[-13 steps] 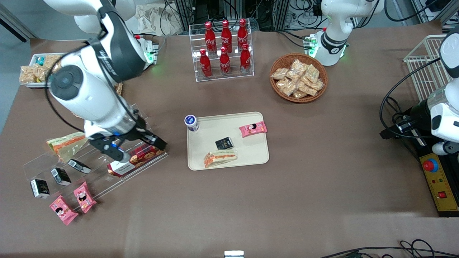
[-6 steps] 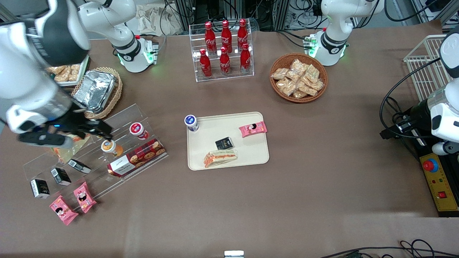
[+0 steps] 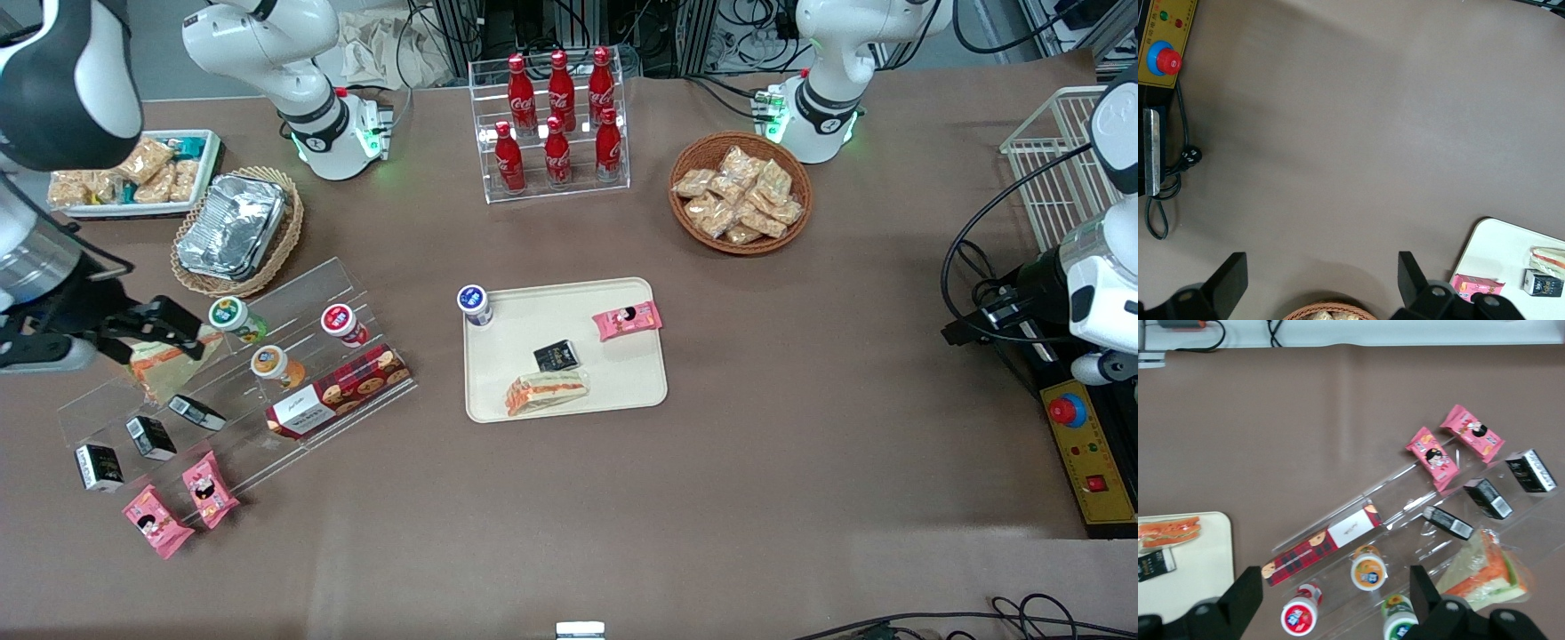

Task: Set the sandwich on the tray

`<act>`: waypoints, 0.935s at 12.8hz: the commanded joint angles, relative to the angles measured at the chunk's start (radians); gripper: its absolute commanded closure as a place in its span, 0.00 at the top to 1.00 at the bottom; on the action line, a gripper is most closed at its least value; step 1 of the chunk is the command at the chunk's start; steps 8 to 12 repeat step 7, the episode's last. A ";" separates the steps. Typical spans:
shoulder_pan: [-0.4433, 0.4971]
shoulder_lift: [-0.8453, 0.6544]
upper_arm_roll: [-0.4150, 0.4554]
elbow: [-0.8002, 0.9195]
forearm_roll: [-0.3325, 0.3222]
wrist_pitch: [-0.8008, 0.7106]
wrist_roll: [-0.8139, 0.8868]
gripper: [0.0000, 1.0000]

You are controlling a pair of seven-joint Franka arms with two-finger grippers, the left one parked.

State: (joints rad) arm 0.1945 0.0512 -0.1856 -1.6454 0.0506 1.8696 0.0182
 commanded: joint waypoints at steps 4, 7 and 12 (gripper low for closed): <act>-0.202 -0.002 0.184 0.027 -0.049 -0.027 -0.040 0.98; -0.214 0.002 0.181 0.085 -0.043 -0.144 -0.041 0.98; -0.214 0.002 0.181 0.085 -0.043 -0.144 -0.041 0.98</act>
